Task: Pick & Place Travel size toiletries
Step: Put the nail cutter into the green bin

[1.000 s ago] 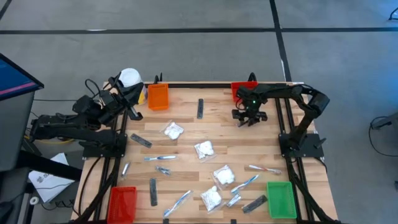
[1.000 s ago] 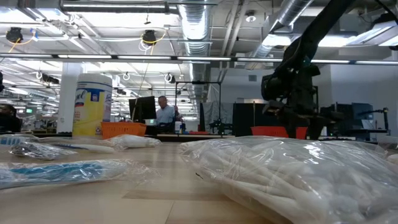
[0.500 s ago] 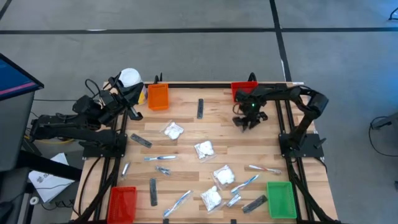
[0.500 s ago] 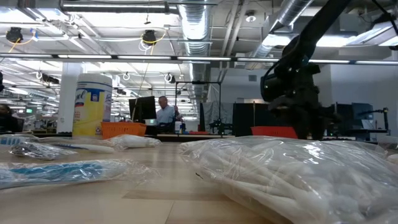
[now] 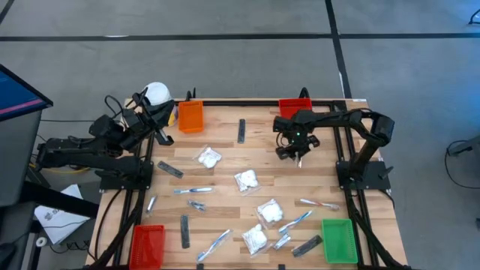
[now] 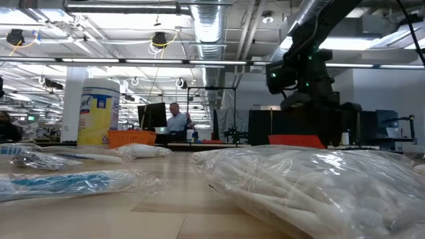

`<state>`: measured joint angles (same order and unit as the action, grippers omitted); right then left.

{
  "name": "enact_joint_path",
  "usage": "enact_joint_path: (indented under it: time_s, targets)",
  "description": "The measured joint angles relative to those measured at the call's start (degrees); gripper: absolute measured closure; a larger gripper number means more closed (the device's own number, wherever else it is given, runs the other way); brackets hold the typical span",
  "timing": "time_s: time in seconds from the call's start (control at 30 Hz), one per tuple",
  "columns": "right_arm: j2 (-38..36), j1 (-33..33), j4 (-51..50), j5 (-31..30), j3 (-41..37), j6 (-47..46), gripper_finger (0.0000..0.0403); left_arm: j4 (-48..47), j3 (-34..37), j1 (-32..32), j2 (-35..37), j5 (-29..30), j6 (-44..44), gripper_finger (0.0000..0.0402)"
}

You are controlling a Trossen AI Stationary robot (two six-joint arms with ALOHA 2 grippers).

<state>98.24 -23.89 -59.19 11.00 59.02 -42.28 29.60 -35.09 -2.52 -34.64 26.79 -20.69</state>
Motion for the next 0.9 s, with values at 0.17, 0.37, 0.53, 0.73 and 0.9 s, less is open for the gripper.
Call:
enact_joint_path:
  time_s: [0.17, 0.37, 0.53, 0.73, 0.9]
  targets:
    - [0.0, 1.5, 1.4, -3.7, 0.9, -9.6, 0.0239, 0.0, 0.0, 0.0, 0.0, 0.0, 0.0, 0.0394]
    - [0.0, 1.3, -2.1, -6.9, 0.9, -11.3, 0.0186, 0.0, 0.0, 0.0, 0.0, 0.1, 0.0, 0.0394]
    - [0.0, 1.3, -4.5, -9.9, 0.4, -11.4, 0.0161, 0.0, 0.0, 0.0, 0.0, 0.2, 0.0, 0.0394]
    - [0.0, 1.3, 1.4, -9.9, -3.1, -10.6, 0.0161, 0.0, 0.0, 0.0, 0.0, 0.2, 0.0, 0.0394]
    - [0.1, 1.3, 0.9, -9.7, -4.5, -10.8, 0.0170, 0.0, 0.0, 0.0, 0.0, 0.1, 0.0, 0.0394]
